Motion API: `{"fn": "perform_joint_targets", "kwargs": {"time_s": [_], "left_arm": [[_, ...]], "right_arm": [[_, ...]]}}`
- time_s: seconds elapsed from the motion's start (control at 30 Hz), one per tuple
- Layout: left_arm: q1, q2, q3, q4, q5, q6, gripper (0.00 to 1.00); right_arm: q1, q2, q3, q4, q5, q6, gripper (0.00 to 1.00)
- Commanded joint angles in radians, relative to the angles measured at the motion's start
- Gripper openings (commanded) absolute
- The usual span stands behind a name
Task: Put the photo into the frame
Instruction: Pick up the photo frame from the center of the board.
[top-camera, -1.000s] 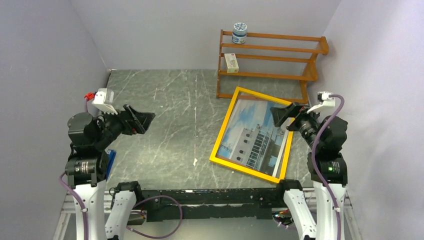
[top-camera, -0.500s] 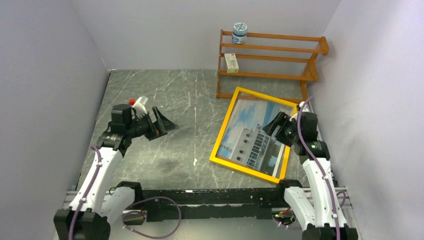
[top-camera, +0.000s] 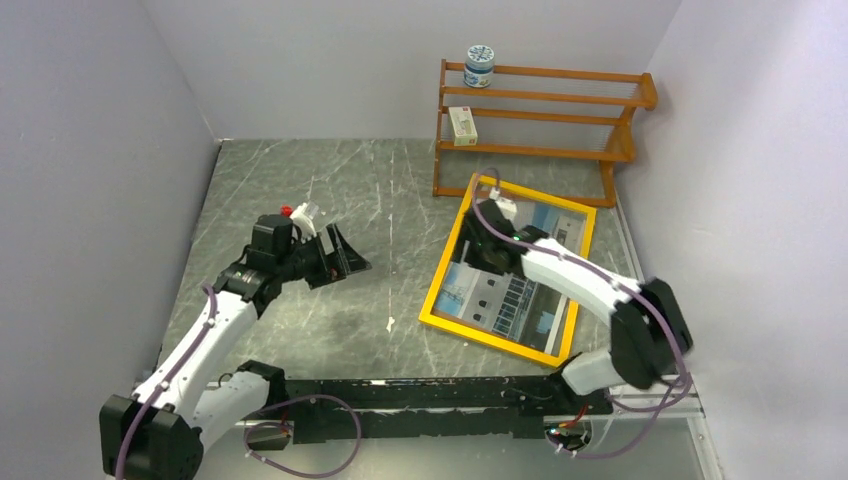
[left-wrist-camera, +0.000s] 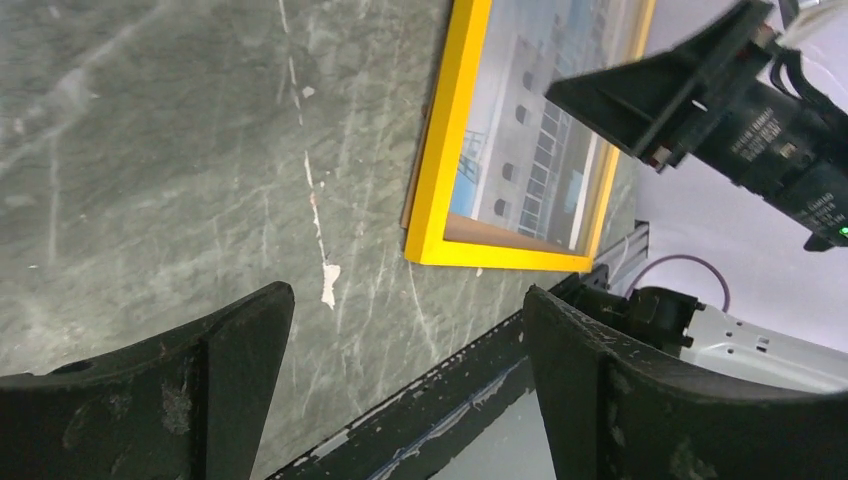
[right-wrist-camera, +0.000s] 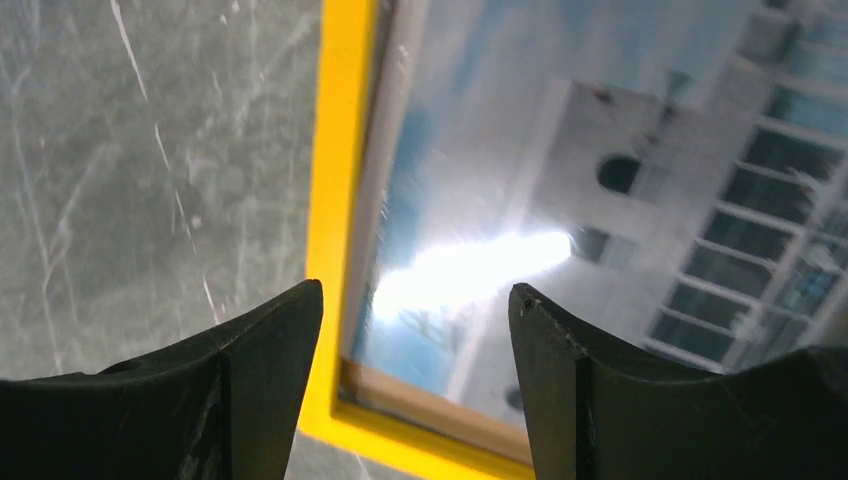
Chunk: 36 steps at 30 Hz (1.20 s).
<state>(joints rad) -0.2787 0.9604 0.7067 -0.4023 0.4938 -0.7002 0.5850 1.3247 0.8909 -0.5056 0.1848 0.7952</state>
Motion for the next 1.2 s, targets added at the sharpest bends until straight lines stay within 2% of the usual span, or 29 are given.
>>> {"fn": "perform_joint_targets", "kwargs": {"time_s": [0.0, 0.27, 0.57, 0.77, 1.0, 1.07, 1.17], "left_arm": [[-0.003, -0.078, 0.001, -0.06, -0.089, 0.014, 0.91], [-0.005, -0.149, -0.022, -0.113, -0.113, 0.008, 0.92], [-0.005, -0.158, -0.038, -0.13, -0.124, 0.023, 0.91], [-0.004, -0.145, -0.055, -0.101, -0.097, 0.006, 0.91], [-0.004, -0.139, -0.027, -0.135, -0.103, 0.036, 0.91], [-0.004, -0.139, -0.023, -0.139, -0.099, 0.04, 0.91], [-0.004, -0.138, -0.021, -0.123, -0.064, 0.044, 0.91]], "right_arm": [[0.071, 0.205, 0.176, 0.041, 0.193, 0.074, 0.72], [0.114, 0.417, 0.308, 0.04, 0.243, 0.094, 0.72], [0.122, 0.549, 0.367, 0.041, 0.266, 0.11, 0.53], [0.125, 0.525, 0.339, 0.075, 0.272, 0.163, 0.37], [0.125, 0.449, 0.31, 0.101, 0.241, 0.203, 0.09], [0.124, 0.408, 0.295, 0.103, 0.241, 0.216, 0.05], [0.124, 0.335, 0.265, 0.109, 0.236, 0.224, 0.03]]}}
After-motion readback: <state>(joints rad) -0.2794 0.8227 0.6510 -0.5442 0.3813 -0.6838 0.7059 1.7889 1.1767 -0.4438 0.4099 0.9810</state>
